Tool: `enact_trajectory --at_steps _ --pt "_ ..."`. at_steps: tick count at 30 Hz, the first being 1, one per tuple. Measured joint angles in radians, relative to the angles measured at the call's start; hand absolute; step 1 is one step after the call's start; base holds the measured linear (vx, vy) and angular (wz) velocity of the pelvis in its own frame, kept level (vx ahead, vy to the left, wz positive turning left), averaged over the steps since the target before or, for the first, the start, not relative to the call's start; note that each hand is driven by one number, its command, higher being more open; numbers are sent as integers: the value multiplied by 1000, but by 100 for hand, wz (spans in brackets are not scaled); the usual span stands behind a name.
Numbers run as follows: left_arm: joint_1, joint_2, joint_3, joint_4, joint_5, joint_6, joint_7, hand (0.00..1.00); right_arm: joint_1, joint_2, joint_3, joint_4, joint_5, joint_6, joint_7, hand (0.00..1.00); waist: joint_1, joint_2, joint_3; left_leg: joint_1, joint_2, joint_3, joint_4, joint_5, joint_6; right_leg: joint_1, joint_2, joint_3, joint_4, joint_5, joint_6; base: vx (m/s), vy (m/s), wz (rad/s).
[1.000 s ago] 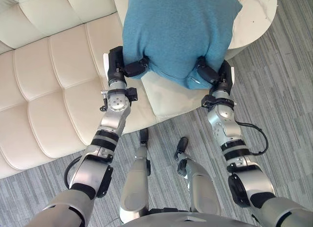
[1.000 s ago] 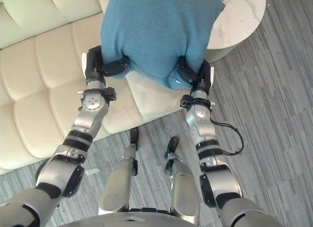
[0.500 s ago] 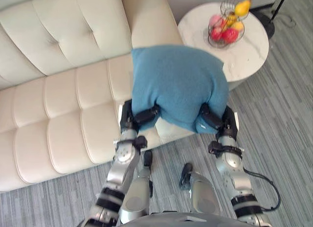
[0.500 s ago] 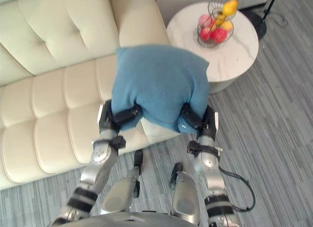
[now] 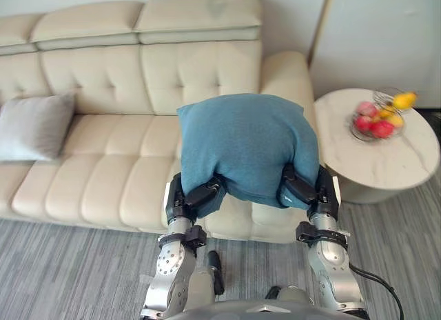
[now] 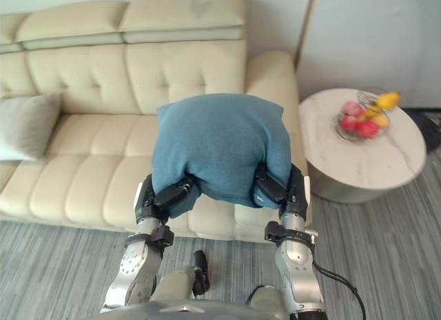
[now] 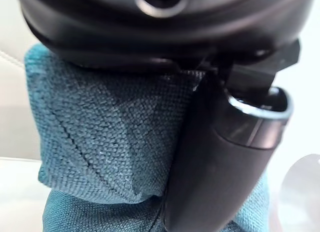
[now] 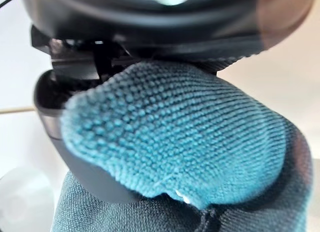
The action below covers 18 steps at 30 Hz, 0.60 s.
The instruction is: Pick up cushions and gather them together orderly.
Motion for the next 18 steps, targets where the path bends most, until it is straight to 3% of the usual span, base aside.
enact_trajectory --at_steps 1,2,5,8,9,10,11,12,13,14,16,17,18 --pt "-8 1 -6 6 -1 0 0 0 -2 1 -7 1 0 0 0 0 -4 0 0 8 -11 -1 -20 24 -9 11 -4 -18 -2 4 5 101 110 86" --pt "-11 7 -15 14 -5 -2 0 0 -6 6 -14 13 0 0 0 0 5 -7 -1 26 -27 -17 -47 36 2 26 -10 -23 -10 16 8 62 117 67" --pt "-10 38 -18 42 -18 -3 0 0 -7 36 -15 49 0 2 2 0 12 -29 -10 42 -75 -57 -58 31 17 65 -39 -23 -23 27 24 23 145 48" --pt "25 43 -18 44 -18 -2 0 0 -6 52 -14 103 6 8 12 0 14 -37 -6 74 -119 -62 -79 0 41 41 -115 -1 109 25 22 26 277 16" --pt "39 45 -18 44 -18 1 -2 0 -3 52 -12 123 10 12 17 0 14 -43 -2 92 -133 -59 -85 -11 53 17 -151 30 191 28 6 1 233 -4" --pt "51 53 -18 45 -17 4 -2 0 -3 53 -5 150 11 14 19 0 11 -47 2 107 -139 -60 -89 -20 64 -42 -180 93 310 51 -62 0 226 -4" --pt "56 56 -17 45 -17 4 -2 0 -3 55 -2 160 12 14 19 0 9 -49 3 110 -138 -63 -91 -21 66 -67 -180 127 343 44 -68 -1 157 0" --pt "60 64 -16 45 -17 5 -2 0 -3 56 0 169 12 15 23 0 4 -51 4 113 -135 -69 -95 -22 67 -94 -166 174 377 27 -60 -3 86 16" --pt "63 76 -16 45 -17 7 -2 0 2 64 1 176 12 25 26 0 -6 -53 7 120 -127 -84 -109 -21 67 -140 -111 249 396 -12 -17 4 57 21" --pt "65 79 -16 45 -17 7 -2 0 3 65 2 176 12 30 27 0 -11 -56 9 125 -125 -87 -117 -21 67 -157 -79 274 386 -25 2 12 35 20" --pt "67 83 -16 45 -17 9 -2 0 3 63 4 176 12 34 29 0 -15 -62 12 140 -128 -92 -131 -21 66 -189 -31 288 348 -38 -1 33 14 8" --pt "67 83 -17 45 -15 10 -3 0 3 51 4 176 13 34 32 0 -23 -61 12 152 -131 -103 -141 -21 65 -218 27 286 278 -40 -6 53 4 13" --pt "66 83 -17 45 -15 10 -5 0 3 47 4 175 13 33 32 0 -27 -61 12 153 -132 -111 -141 -21 65 -222 41 286 257 -39 -8 85 -12 38"
